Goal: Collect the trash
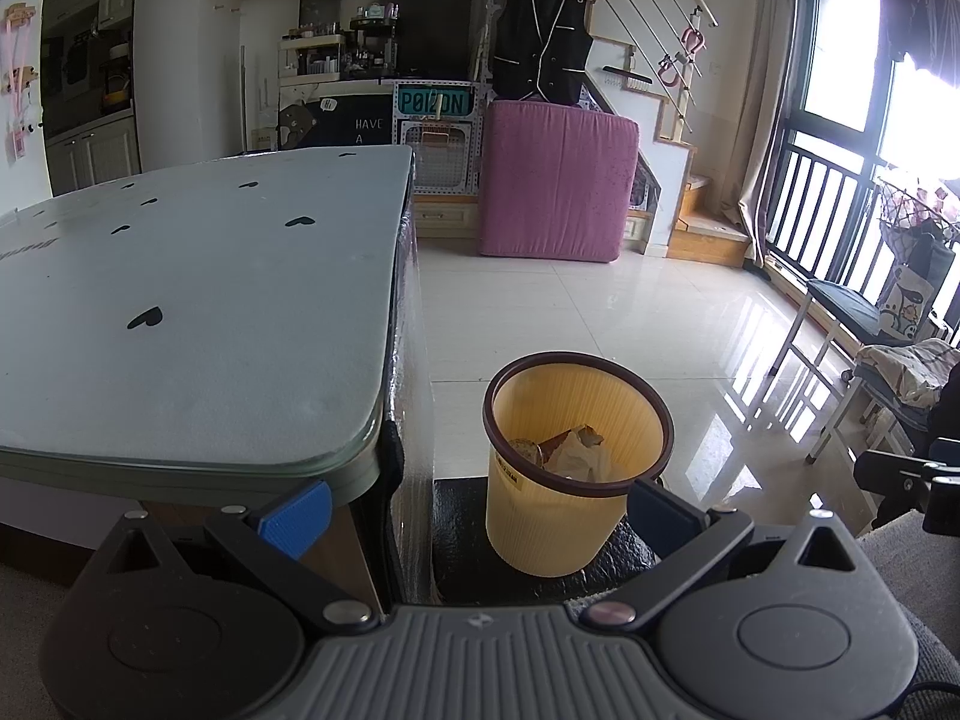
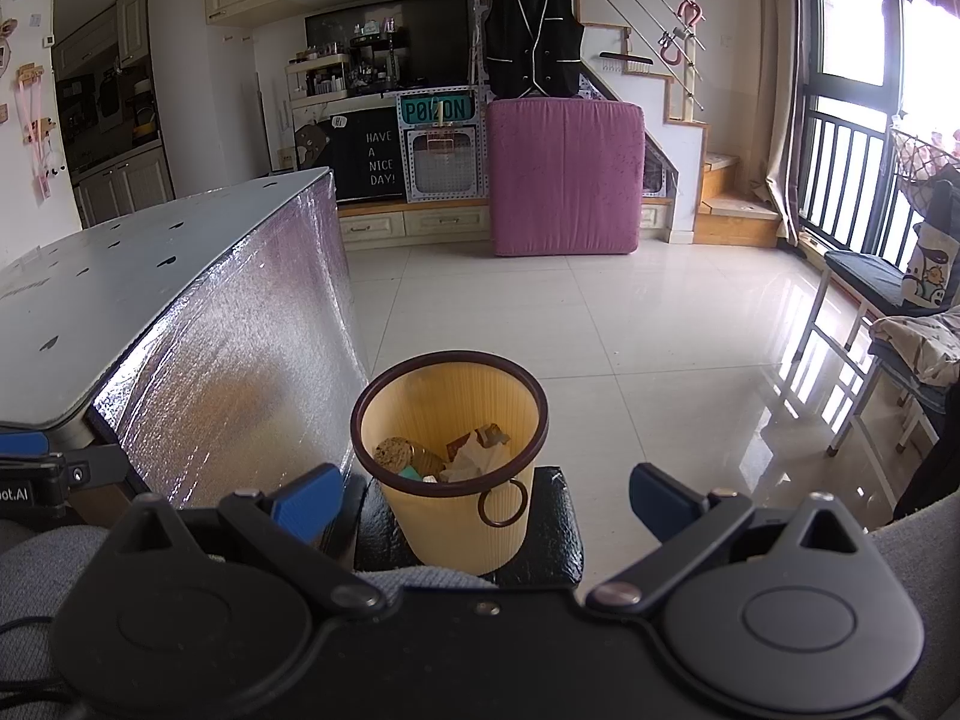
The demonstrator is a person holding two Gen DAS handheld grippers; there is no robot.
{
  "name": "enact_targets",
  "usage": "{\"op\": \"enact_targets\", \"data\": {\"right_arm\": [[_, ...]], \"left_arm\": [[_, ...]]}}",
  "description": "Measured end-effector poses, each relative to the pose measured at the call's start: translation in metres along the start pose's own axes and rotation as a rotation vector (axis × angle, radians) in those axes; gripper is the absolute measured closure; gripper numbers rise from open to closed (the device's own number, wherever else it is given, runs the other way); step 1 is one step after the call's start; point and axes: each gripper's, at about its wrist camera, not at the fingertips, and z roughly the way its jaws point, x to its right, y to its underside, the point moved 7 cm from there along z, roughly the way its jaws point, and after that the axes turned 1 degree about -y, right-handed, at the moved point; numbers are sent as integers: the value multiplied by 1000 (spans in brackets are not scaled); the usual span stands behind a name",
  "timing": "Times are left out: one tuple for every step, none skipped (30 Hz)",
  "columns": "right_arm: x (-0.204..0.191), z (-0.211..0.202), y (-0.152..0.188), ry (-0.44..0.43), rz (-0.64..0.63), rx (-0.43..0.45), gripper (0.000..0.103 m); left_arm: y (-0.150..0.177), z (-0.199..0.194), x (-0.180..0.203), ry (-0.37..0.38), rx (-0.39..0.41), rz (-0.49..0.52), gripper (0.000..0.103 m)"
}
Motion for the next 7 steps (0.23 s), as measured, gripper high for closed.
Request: {"op": "enact_targets", "data": {"right_arm": [[0,0,0,0,0,0,0],[0,0,0,0,0,0,0],[0,0,0,0,0,0,0],[0,0,0,0,0,0,0],[0,0,0,0,0,0,0],[0,0,0,0,0,0,0],[0,0,0,0,0,0,0]], "left_arm": [[0,0,0,-1,0,1,0],[0,0,0,-1,0,1,0],[0,0,0,-1,0,0,0],[0,-1,0,-2,1,0,0],[0,-1,0,-2,1,0,0],[0,-1,0,-3,1,1,0],[0,-1,-1,-4,0,1,0]]}}
